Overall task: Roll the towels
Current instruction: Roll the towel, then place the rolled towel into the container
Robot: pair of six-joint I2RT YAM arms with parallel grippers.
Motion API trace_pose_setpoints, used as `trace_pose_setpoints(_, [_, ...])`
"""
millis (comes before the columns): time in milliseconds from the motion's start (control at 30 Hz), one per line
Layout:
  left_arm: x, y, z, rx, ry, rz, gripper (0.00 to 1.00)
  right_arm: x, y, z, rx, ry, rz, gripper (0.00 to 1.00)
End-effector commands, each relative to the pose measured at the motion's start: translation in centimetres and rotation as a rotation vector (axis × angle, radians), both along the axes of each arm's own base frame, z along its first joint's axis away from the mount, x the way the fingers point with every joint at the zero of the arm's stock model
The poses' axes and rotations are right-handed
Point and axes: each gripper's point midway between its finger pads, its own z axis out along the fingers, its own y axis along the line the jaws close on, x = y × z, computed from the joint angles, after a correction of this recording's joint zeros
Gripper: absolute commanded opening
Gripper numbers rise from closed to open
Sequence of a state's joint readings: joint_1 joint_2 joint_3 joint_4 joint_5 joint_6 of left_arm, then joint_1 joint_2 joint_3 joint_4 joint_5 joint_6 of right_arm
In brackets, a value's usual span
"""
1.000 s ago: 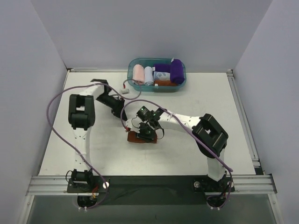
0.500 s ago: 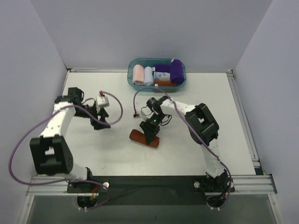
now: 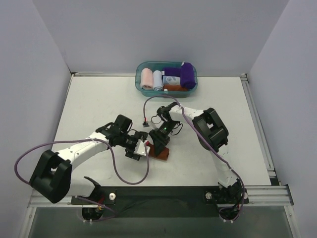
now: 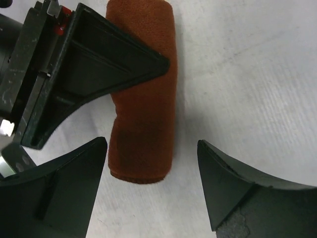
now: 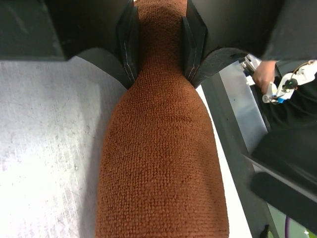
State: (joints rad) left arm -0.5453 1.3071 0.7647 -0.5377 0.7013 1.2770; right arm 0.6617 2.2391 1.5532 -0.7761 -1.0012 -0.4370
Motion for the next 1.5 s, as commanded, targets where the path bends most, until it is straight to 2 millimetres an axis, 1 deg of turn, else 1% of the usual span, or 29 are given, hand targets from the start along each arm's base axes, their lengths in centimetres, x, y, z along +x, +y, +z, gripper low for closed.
trace_pose_setpoints(0, [3.1,-2.6,0.2,-0.042,-0.175,-0.028,0.84,-1.0,-1.7,-1.3,-0.082,0.045,0.022,0.0])
trace_pose_setpoints(133, [3.0,-3.6,-1.7,-0.006,-0.183,-0.075,0.84,-1.1,-1.5,-1.1,-0.07,0.056,0.025,0.0])
trace_pose_setpoints(233, [2.9,-3.8,-4.0,0.055,-0.155,-0.101,0.83,-1.2,-1.4,-0.8,-0.056,0.06,0.032,0.0])
trace_pose_setpoints(333, [2.4,-3.6,-5.4,0.107,-0.127,-0.127,0.79,-1.3,-1.5,-0.6,-0.049,0.069,0.034,0.0])
trace_pose_setpoints(433, [2.0,-3.1,-6.8,0.181,-0.117,-0.144,0.69,-1.5,-1.5,-0.3,-0.035,0.076,0.047,0.0])
trace_pose_setpoints(500, [1.6,-2.8,-7.3,0.207,-0.088,-0.146,0.54,-1.5,-1.4,-0.1,-0.016,0.082,0.052,0.0])
trace_pose_setpoints(533, [1.8,-3.1,-6.9,0.206,-0.082,-0.145,0.48,-1.8,-1.4,0.2,-0.016,0.092,0.055,0.0])
trace_pose_setpoints(567, [1.1,-2.6,-7.1,0.231,-0.043,-0.145,0.41,-1.7,-1.4,0.5,-0.005,0.09,0.056,0.0])
trace_pose_setpoints(600, [0.9,-2.6,-6.9,0.236,-0.027,-0.144,0.29,-1.9,-1.2,0.9,0.009,0.094,0.057,0.0])
trace_pose_setpoints(700, [-0.2,-2.1,-6.2,0.257,0.024,-0.123,0.14,-1.7,-1.3,2.3,0.026,0.08,0.045,0.0])
trace_pose_setpoints(733, [-0.4,-2.2,-5.5,0.25,0.037,-0.093,0.0,-1.5,-1.3,2.7,0.03,0.07,0.035,0.0])
trace_pose_setpoints(833, [-1.0,-2.0,-3.7,0.236,0.104,-0.003,0.0,0.3,-1.9,4.8,0.025,0.03,-0.034,0.12])
trace_pose_setpoints(867, [-1.7,-1.7,-3.4,0.248,0.143,0.014,0.0,1.0,-2.0,6.1,0.044,0.002,-0.056,0.24])
trace_pose_setpoints(933, [-2.1,-2.1,-1.5,0.214,0.198,0.085,0.0,2.8,-3.1,7.5,0.049,-0.014,-0.132,0.39])
trace_pose_setpoints(967, [-2.3,-2.0,-0.8,0.21,0.23,0.117,0.0,3.5,-3.5,8.9,0.067,-0.047,-0.157,0.5])
trace_pose_setpoints(1000, [-2.2,-2.7,0.8,0.171,0.261,0.159,0.0,4.3,-3.9,9.7,0.076,-0.064,-0.185,0.54])
trace_pose_setpoints(1033, [-2.2,-2.8,1.6,0.156,0.288,0.187,0.0,5.0,-4.4,10.5,0.079,-0.078,-0.215,0.57])
trace_pose_setpoints(1100, [-2.0,-3.2,3.6,0.107,0.349,0.26,0.0,7.1,-6.0,12.7,0.103,-0.128,-0.294,0.68])
trace_pose_setpoints(1133, [-1.2,-3.8,5.3,0.066,0.344,0.279,0.0,7.8,-6.6,13.5,0.11,-0.143,-0.324,0.75])
trace_pose_setpoints(1167, [-0.5,-3.7,6.2,0.041,0.352,0.31,0.0,9.3,-8.2,14.7,0.118,-0.164,-0.394,0.86])
trace_pose_setpoints(1200, [-0.2,-3.9,7.2,0.014,0.384,0.348,0.0,10.1,-9.1,15.5,0.124,-0.179,-0.429,1.0])
trace_pose_setpoints(1233, [1.0,-4.3,8.9,-0.029,0.372,0.375,0.0,11.4,-10.1,16.7,0.134,-0.214,-0.472,1.0])
trace_pose_setpoints(1267, [1.9,-4.5,9.8,-0.056,0.378,0.407,0.0,12.2,-11.0,17.9,0.145,-0.232,-0.518,1.0])
trace_pose_setpoints(1300, [3.4,-4.3,10.4,-0.08,0.432,0.483,0.0,13.8,-13.3,18.8,0.153,-0.249,-0.597,1.0])
trace_pose_setpoints(1333, [4.4,-4.4,11.1,-0.103,0.45,0.523,0.0,14.7,-14.3,20.0,0.171,-0.273,-0.637,1.0])
trace_pose_setpoints(1367, [6.4,-4.9,13.6,-0.167,0.428,0.553,0.0,15.2,-15.2,20.9,0.186,-0.285,-0.67,1.0])
trace_pose_setpoints(1400, [8.4,-4.6,13.7,-0.184,0.493,0.654,0.0,16.0,-17.1,21.5,0.199,-0.278,-0.739,1.0])
trace_pose_setpoints(1433, [10.0,-4.7,14.3,-0.206,0.498,0.712,0.0,16.0,-17.3,21.9,0.208,-0.28,-0.746,1.0])
trace_pose_setpoints(1467, [12.5,-5.2,17.5,-0.282,0.452,0.753,0.0,16.4,-18.8,22.4,0.213,-0.292,-0.789,1.0])
